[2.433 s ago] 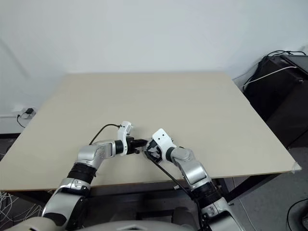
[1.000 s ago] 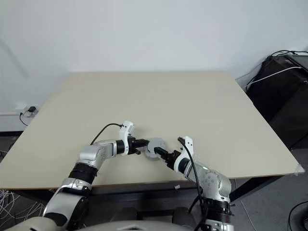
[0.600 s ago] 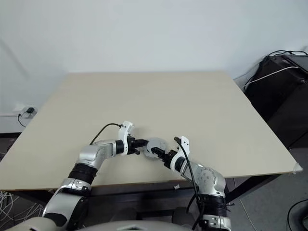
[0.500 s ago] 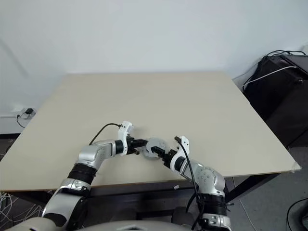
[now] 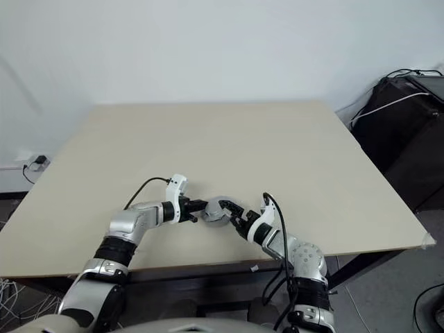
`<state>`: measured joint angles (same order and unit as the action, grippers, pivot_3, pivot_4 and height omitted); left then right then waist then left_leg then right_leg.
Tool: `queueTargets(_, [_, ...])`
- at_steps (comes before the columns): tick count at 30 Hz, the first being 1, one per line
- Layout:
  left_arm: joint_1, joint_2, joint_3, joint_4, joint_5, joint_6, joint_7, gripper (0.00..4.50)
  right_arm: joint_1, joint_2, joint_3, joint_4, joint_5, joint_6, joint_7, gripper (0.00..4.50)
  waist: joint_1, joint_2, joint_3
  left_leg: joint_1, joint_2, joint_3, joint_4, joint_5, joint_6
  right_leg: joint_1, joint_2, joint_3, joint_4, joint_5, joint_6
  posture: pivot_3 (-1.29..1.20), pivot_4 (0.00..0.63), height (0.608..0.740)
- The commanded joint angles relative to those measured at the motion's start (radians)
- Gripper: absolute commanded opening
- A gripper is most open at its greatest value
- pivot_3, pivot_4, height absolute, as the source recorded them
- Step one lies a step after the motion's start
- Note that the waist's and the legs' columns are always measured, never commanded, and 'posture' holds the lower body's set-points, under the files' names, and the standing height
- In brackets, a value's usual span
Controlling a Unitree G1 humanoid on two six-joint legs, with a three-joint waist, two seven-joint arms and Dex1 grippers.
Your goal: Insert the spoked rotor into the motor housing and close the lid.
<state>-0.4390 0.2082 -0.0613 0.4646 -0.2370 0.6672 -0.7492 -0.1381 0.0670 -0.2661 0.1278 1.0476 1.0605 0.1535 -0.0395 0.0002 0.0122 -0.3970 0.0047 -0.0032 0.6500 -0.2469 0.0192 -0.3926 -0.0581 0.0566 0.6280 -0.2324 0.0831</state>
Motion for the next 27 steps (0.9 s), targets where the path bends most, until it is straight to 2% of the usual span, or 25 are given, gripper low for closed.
queueTargets(1, [0.013, -0.025, -0.05, 0.001, 0.005, 0.017, -0.014, 0.0, -0.063, 0.094, 0.075, -0.034, 0.002, 0.003, -0.002, 4.47, -0.001, 0.0, 0.0, 0.0, 0.0, 0.0, 0.0, 0.0, 0.0, 0.0, 0.001, 0.0, 0.0, 0.0, 0.0, 0.0, 0.0, 0.74])
queueTargets(10, [0.012, -0.031, -0.05, 0.004, 0.008, 0.012, -0.014, 0.0, -0.066, 0.089, 0.078, -0.016, -0.052, -0.033, -0.04, 4.47, -0.006, 0.0, 0.0, 0.002, 0.001, 0.0, 0.0, 0.0, 0.0, 0.0, 0.001, 0.0, 0.0, -0.001, 0.002, 0.0, 0.0, 0.74])
queueTargets(14, [0.013, -0.032, -0.05, 0.004, 0.01, 0.009, -0.015, 0.0, -0.063, 0.089, 0.078, -0.024, -0.05, -0.036, -0.035, 3.55, -0.006, 0.0, 0.0, 0.002, 0.001, 0.0, 0.001, 0.0, 0.0, -0.001, 0.001, 0.0, 0.0, -0.001, 0.002, 0.0, 0.0, 0.74])
queueTargets(21, [0.014, -0.035, -0.048, 0.007, 0.015, 0.006, -0.016, 0.0, -0.057, 0.084, 0.079, -0.042, -0.049, -0.028, -0.033, 1.44, -0.006, 0.0, 0.0, 0.001, 0.001, 0.0, 0.0, 0.0, 0.0, 0.0, 0.002, 0.001, 0.0, -0.001, 0.001, 0.0, 0.0, 0.74])
queueTargets(22, [0.014, -0.036, -0.048, 0.008, 0.016, 0.005, -0.016, 0.0, -0.055, 0.082, 0.079, -0.044, -0.051, -0.026, -0.034, 1.29, -0.005, 0.0, 0.0, 0.001, 0.001, 0.0, 0.0, 0.0, 0.0, 0.0, 0.002, 0.001, 0.0, -0.001, 0.001, 0.0, 0.0, 0.74])
queueTargets(27, [0.015, -0.039, -0.045, 0.01, 0.019, 0.0, -0.018, 0.0, -0.046, 0.071, 0.079, -0.05, -0.058, -0.018, -0.043, 1.28, -0.005, 0.0, 0.0, 0.002, 0.001, 0.0, 0.001, 0.0, 0.0, -0.001, 0.002, 0.001, 0.0, -0.001, 0.003, 0.0, 0.0, 0.74])
